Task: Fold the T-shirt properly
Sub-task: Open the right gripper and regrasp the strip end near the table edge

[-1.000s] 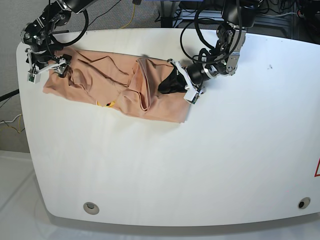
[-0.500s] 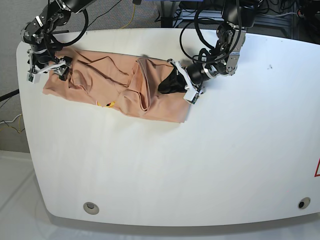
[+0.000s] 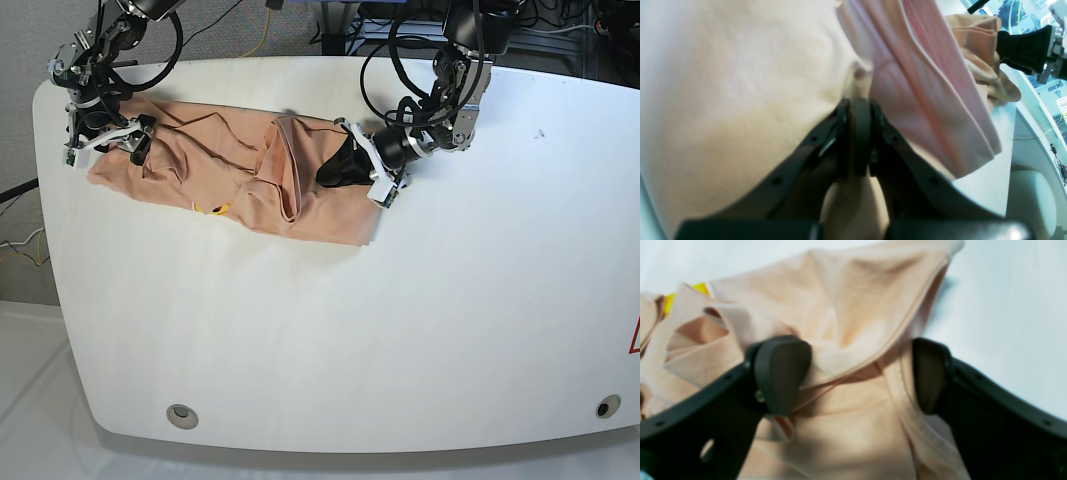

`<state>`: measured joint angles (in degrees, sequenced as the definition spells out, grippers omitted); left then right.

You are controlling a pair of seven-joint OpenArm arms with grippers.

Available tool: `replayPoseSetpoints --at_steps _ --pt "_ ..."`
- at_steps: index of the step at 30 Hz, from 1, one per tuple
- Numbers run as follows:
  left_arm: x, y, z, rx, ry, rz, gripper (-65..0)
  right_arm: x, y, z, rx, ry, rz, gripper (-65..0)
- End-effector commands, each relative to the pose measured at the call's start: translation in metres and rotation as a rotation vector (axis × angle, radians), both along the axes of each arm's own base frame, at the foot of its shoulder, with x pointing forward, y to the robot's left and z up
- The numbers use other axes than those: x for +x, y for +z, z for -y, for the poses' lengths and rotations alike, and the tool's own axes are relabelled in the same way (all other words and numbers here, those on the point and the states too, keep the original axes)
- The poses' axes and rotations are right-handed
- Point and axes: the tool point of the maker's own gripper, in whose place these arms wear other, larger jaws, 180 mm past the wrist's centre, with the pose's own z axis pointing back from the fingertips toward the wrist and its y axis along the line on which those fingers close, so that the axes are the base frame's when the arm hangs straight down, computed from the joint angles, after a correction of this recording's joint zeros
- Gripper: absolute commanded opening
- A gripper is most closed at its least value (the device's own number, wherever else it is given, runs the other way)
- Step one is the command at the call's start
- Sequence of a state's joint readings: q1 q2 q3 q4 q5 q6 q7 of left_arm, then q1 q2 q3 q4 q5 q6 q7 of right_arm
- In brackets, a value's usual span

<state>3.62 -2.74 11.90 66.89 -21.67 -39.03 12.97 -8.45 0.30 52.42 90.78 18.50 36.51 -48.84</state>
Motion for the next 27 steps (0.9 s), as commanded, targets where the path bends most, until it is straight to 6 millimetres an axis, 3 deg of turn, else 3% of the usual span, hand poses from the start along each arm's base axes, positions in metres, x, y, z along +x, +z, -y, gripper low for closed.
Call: replayPoseSetpoints --at_steps 1,9,12,15,16,17,21,27 --pt "-0.007 -0.020 -0.011 0.099 -0.011 -0.048 -62.5 -0.003 -0.007 -0.011 0.016 0.033 -0.041 -16.5" --pt "-0.007 -0.020 -0.011 0.099 -0.011 -0.049 -62.5 0.003 -0.010 -0.026 0.026 0.075 -0.046 -19.1" --pt "-0.007 -0.020 -0.011 0.099 -0.011 -0.049 -62.5 0.005 -0.010 -0.031 0.030 0.093 -0.046 -31.1" --pt "-0.007 -0.020 -0.011 0.099 -0.011 -0.049 -62.5 0.007 -0.010 -0.033 0.030 0.098 -0.044 -52.3" --pt "-0.007 -0.020 -0.011 0.099 -0.011 -0.049 -62.5 0.009 -0.009 -0.033 0.030 0.098 -0.041 -62.0" --pt "-0.007 -0.020 -0.011 0.099 -0.011 -0.049 -62.5 0.009 -0.009 -0.033 0.029 0.098 -0.039 -65.0" --pt "-0.008 -0.021 -0.011 0.099 -0.011 -0.051 -62.5 0.010 -0.008 -0.032 0.026 0.099 -0.036 -62.5" --pt "-0.008 -0.021 -0.011 0.099 -0.011 -0.051 -62.5 0.016 0.004 -0.029 0.000 0.103 -0.008 -65.0"
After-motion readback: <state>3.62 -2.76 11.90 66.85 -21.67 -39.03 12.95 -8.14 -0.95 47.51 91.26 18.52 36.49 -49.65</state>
